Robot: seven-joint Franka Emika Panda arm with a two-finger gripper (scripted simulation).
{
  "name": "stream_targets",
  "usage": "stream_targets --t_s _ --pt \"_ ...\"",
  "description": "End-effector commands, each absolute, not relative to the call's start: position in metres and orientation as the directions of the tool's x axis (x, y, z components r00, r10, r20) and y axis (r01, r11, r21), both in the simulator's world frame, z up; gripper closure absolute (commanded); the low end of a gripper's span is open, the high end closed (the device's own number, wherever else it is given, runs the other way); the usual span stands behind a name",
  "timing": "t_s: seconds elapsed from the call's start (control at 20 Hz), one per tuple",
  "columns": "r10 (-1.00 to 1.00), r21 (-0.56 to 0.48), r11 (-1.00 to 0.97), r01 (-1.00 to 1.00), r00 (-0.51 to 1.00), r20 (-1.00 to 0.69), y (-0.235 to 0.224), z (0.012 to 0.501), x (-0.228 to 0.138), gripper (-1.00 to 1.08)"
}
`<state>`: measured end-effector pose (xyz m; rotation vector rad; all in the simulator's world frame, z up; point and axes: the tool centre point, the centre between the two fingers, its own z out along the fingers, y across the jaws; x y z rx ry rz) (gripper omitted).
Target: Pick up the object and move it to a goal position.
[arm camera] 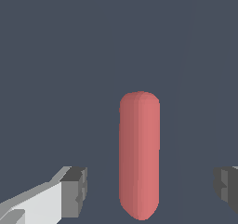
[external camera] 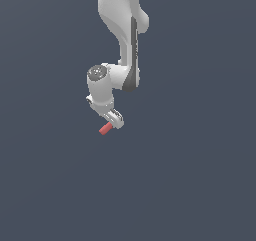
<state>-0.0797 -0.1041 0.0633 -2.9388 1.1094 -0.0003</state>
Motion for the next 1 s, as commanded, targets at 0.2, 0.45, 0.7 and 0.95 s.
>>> stream_targets --t_s 0.2,0.45,0.7,0.95 --pt "-0.663 0.000 -0.748 -0.663 0.748 0.000 -0.104 0.042 -0.081 -0.92" --pt "-0.665 0.000 -0.747 -0.665 0.747 0.000 -0.104 0.021 -0.081 -0.92" --pt "-0.666 0.000 -0.746 -0.666 0.746 0.000 -0.105 0.015 -0.081 -0.92" --pt "-0.666 0.000 -0.746 -0.666 0.746 0.000 -0.105 0.015 -0.081 1.08"
